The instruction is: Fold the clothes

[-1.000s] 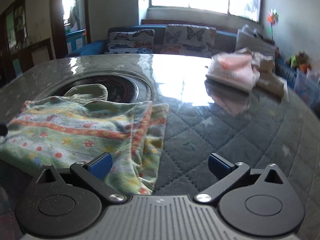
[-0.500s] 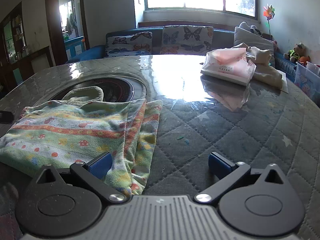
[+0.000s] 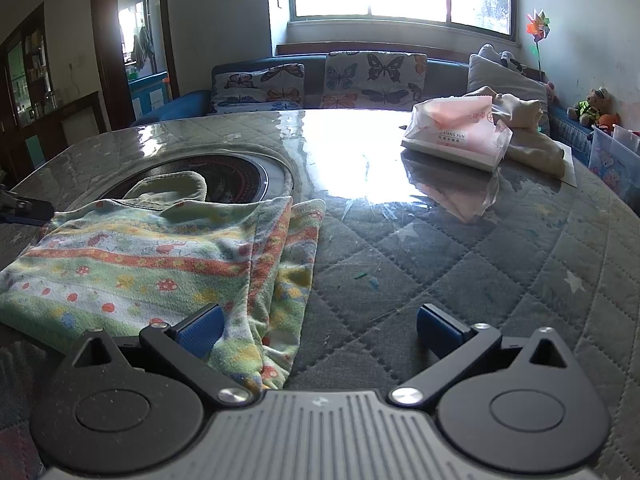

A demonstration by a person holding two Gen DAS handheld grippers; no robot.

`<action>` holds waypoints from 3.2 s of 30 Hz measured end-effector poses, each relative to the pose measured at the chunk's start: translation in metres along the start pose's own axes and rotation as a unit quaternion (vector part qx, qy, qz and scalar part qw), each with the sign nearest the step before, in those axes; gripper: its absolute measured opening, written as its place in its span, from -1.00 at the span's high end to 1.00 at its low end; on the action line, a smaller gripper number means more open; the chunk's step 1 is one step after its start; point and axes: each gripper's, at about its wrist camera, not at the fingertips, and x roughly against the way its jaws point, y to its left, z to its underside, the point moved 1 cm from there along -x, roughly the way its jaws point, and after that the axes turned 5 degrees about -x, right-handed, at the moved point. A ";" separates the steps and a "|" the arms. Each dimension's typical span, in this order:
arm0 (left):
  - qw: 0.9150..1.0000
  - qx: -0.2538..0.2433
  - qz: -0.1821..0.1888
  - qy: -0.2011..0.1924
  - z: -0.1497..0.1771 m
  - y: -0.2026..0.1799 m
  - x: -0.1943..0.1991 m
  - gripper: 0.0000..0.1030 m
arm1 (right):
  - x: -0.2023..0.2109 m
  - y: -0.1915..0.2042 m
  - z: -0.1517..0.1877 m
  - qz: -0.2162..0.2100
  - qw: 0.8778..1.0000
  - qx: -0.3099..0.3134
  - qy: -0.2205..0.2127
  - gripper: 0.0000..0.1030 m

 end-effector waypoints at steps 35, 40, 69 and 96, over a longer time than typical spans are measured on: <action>0.991 -0.082 0.105 0.033 0.039 -0.094 0.010 -0.09 | -0.057 0.014 -0.064 0.009 1.000 0.020 0.016 -0.80; 0.990 -0.084 0.109 0.036 0.042 -0.092 0.010 -0.12 | -0.066 0.005 -0.062 0.009 1.000 0.010 0.020 -0.80; 0.989 -0.078 0.118 0.036 0.043 -0.092 0.008 -0.24 | -0.093 0.082 -0.079 -0.035 0.993 0.106 0.026 -0.79; 0.996 0.075 -0.052 -0.007 0.024 0.024 0.064 -0.28 | 0.022 0.207 -0.020 -0.266 0.923 0.274 0.047 -0.22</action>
